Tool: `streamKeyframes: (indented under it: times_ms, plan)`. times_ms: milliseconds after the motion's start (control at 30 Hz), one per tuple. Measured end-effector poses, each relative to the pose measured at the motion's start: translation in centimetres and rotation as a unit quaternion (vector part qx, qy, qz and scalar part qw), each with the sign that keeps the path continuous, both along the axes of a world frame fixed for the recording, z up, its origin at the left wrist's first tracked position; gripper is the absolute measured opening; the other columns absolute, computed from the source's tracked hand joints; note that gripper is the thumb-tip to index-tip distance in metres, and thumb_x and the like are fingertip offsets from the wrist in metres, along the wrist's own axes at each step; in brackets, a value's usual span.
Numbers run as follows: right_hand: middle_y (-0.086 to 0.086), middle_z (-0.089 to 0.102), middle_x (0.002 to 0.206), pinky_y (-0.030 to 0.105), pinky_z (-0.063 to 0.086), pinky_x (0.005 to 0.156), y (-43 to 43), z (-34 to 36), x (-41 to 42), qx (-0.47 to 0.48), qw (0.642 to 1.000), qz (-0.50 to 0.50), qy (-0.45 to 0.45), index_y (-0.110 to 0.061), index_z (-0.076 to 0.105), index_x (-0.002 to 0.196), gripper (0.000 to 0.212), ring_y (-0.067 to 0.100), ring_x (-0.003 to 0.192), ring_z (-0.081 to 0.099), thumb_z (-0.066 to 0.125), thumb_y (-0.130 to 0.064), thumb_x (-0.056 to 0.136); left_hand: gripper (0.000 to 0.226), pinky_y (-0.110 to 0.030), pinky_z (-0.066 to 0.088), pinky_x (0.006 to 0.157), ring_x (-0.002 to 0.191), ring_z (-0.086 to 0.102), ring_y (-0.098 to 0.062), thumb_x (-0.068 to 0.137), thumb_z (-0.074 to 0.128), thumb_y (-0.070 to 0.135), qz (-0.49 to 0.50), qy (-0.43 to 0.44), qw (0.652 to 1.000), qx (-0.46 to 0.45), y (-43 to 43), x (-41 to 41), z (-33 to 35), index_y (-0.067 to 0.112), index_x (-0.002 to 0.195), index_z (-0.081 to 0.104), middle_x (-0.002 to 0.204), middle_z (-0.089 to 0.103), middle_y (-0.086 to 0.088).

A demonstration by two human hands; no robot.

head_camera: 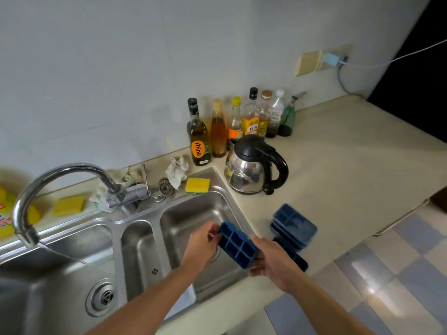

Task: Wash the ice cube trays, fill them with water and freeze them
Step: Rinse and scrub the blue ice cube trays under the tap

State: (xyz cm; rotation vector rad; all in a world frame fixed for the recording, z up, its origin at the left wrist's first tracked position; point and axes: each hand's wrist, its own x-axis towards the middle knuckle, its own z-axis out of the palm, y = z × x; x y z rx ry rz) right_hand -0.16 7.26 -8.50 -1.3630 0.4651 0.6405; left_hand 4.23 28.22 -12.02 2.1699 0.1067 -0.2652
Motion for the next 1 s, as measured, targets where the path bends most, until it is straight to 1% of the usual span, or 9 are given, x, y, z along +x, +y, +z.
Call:
streamKeyframes:
  times_ms: [100,200,300,400,600,700,767,867,1000]
  plan:
    - [0.015,0.076,0.096,0.037,0.061,0.068,-4.0,0.6,-0.8,-0.075,0.996,0.027,-0.033,-0.005,0.064,0.112,0.048,0.031,0.08,0.075,0.059,-0.052,0.1,0.015,-0.036,0.058,0.067,0.066,0.067,-0.01,0.095,0.066,0.021,0.011,-0.004,1.0,0.009,-4.1,-0.9,0.3,0.032,0.085,0.065,0.076,0.071,0.01]
    - [0.004,0.069,0.069,0.032,0.057,0.057,-7.7,1.3,-1.6,-0.204,0.971,0.087,-0.092,-0.005,0.065,0.1,0.041,0.016,0.057,0.065,0.062,-0.045,0.099,0.014,-0.025,0.056,0.06,0.062,0.066,-0.007,0.094,0.066,0.018,0.006,0.01,1.0,0.009,-7.7,-1.4,0.6,0.028,0.085,0.068,0.071,0.071,0.008]
    - [0.001,0.065,0.07,0.027,0.051,0.047,-10.7,1.5,-2.2,-0.292,0.939,0.124,-0.129,-0.01,0.066,0.102,0.021,0.013,0.05,0.061,0.059,-0.03,0.1,0.016,-0.022,0.056,0.06,0.063,0.068,-0.006,0.095,0.066,0.018,-0.011,0.022,1.0,0.018,-10.7,-1.9,0.8,0.029,0.084,0.067,0.073,0.072,0.007]
    - [0.009,0.067,0.08,0.026,0.048,0.046,-12.8,1.1,-2.9,-0.268,0.95,0.098,-0.127,-0.013,0.057,0.116,0.015,0.016,0.053,0.061,0.055,-0.013,0.101,0.012,-0.023,0.056,0.064,0.07,0.069,-0.009,0.096,0.066,0.021,-0.028,0.031,0.998,0.048,-13.0,-2.3,0.6,0.029,0.088,0.067,0.079,0.072,0.007]
    - [0.016,0.067,0.079,0.029,0.049,0.049,-14.7,-0.4,-3.9,-0.217,0.971,0.058,-0.081,-0.008,0.046,0.108,0.013,0.016,0.051,0.056,0.049,0.002,0.099,0.012,-0.032,0.059,0.081,0.084,0.07,-0.014,0.097,0.064,0.025,-0.006,0.053,0.996,0.076,-14.9,-2.7,-0.2,0.023,0.106,0.071,0.095,0.074,0.004]
    - [0.023,0.071,0.084,0.032,0.053,0.053,-14.8,-0.8,-3.7,-0.211,0.973,0.049,-0.08,-0.008,0.048,0.107,0.014,0.02,0.053,0.061,0.049,0.003,0.098,0.016,-0.02,0.051,0.072,0.078,0.066,-0.007,0.098,0.061,0.019,0.0,0.027,0.995,0.098,-15.3,-3.2,-0.8,0.021,0.109,0.073,0.093,0.072,0.007]
    - [0.025,0.07,0.085,0.034,0.054,0.054,-14.7,-1.0,-3.6,-0.208,0.974,0.049,-0.078,-0.007,0.049,0.109,0.014,0.022,0.054,0.061,0.05,0.003,0.098,0.017,-0.019,0.049,0.07,0.078,0.064,-0.006,0.099,0.059,0.017,0.005,0.017,0.995,0.101,-15.4,-3.3,-1.0,0.023,0.107,0.073,0.097,0.071,0.007]
    - [0.02,0.066,0.081,0.03,0.05,0.05,-14.4,-1.6,-3.7,-0.214,0.972,0.073,-0.068,-0.005,0.046,0.114,0.016,0.021,0.054,0.057,0.049,0.001,0.1,0.019,-0.023,0.05,0.073,0.08,0.064,-0.011,0.099,0.058,0.016,0.014,0.02,0.995,0.101,-15.3,-3.1,-1.2,0.024,0.107,0.074,0.102,0.069,0.005]
    - [0.01,0.063,0.079,0.025,0.046,0.052,-14.6,-2.5,-3.7,-0.254,0.96,0.093,-0.071,-0.012,0.044,0.121,0.023,0.016,0.057,0.054,0.058,-0.013,0.102,0.022,-0.022,0.052,0.071,0.08,0.068,-0.009,0.1,0.055,0.014,-0.004,0.045,0.995,0.087,-15.1,-3.2,-2.1,0.023,0.108,0.073,0.097,0.071,0.008]
